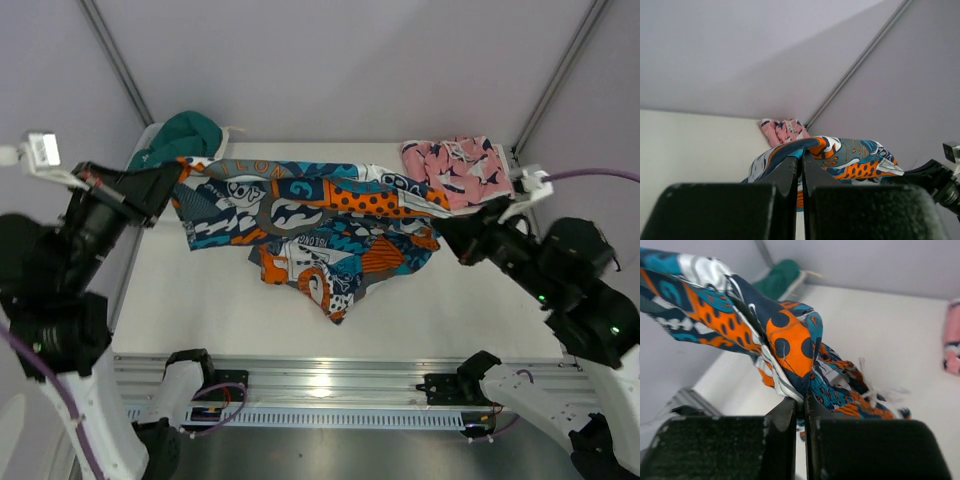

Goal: Fold and stack the shorts
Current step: Flatten the shorts out

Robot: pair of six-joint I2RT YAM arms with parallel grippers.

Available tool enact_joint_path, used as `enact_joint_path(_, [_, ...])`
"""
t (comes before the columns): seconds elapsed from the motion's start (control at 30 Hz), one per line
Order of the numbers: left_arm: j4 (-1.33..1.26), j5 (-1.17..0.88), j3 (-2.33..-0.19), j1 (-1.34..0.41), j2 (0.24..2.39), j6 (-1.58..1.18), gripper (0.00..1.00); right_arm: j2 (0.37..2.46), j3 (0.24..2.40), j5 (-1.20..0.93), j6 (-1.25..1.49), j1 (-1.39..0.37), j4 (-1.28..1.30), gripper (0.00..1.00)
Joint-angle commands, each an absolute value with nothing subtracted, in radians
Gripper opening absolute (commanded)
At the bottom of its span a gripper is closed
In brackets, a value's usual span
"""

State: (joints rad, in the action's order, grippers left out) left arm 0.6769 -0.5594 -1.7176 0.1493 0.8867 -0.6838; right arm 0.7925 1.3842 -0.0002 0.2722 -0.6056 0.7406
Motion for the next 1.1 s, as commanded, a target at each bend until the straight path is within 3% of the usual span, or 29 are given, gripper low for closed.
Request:
enact_joint_path(0.0, [0.742,-0.535,-1.761,0.161,0.809,-0.727,0.00,0.785,1.521,-0.181,0.273,-0.609,0.880,0.00])
enact_joint_path(0.33, [0.796,-0.380,-1.881,0.161,0.795,-0.707,0.00,0.857,1.796,-0.163,0.223,-0.606,0.986,0.00])
enact_joint_path(0.6, [0.605,-0.411,-1.652,0.161,0.831,-0.758,0.00,1.023,1.770,-0.109,0.181,-0.604,0.855,0.00])
enact_joint_path(0.7, [0.581,-0.426,-1.670,0.163,0.891,-0.758,0.00,1.086,1.789,-0.091,0.172,-0.600,0.815,0.00])
enact_joint_path(0.9, [0.573,-0.387,-1.742,0.161,0.881,-0.761,0.00,1.143,1.926,-0.216,0.175,-0.595,0.798,0.00])
enact_joint_path(1.07, [0.626,-0.345,-1.821,0.161,0.804,-0.747,0.00,1.068,1.928,-0.322,0.208,-0.595,0.776,0.00])
